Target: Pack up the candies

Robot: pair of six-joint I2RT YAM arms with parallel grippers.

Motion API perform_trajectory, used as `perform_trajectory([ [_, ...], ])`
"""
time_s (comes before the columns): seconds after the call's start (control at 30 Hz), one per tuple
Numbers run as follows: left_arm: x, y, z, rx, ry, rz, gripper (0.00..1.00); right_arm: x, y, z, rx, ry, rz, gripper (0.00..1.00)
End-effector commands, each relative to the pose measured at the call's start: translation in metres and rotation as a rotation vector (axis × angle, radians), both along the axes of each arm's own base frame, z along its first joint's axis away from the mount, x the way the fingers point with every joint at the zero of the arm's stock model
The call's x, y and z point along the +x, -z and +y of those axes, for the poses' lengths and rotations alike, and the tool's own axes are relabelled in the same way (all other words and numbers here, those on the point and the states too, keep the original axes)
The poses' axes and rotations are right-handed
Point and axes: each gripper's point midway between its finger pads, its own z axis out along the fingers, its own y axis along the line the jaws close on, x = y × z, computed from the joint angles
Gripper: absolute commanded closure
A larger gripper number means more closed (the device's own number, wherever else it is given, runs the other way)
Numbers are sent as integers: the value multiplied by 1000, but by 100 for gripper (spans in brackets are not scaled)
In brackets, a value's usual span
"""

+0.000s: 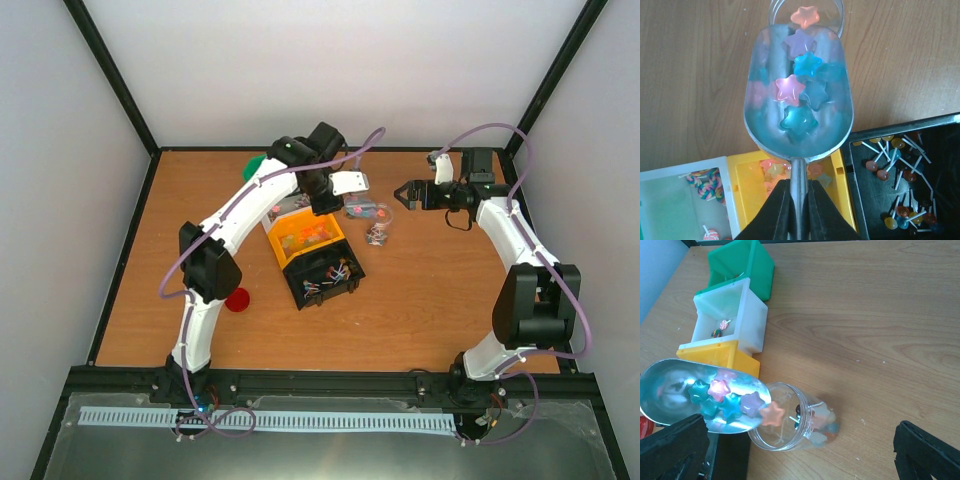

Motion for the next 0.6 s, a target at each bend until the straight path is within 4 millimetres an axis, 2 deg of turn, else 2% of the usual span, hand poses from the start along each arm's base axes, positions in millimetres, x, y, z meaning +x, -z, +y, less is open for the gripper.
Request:
perform_trajectory([
  [0.0,5,-17,-4,10,24,-72,99,2,-12,-1,7,-3,-41,0],
  [0.2,1,-22,-8,23,55,-96,99,4,-12,-1,7,-3,-45,0],
  [0.57,6,-29,-8,70,84,-175,99,7,-14,0,5,-17,-55,0],
])
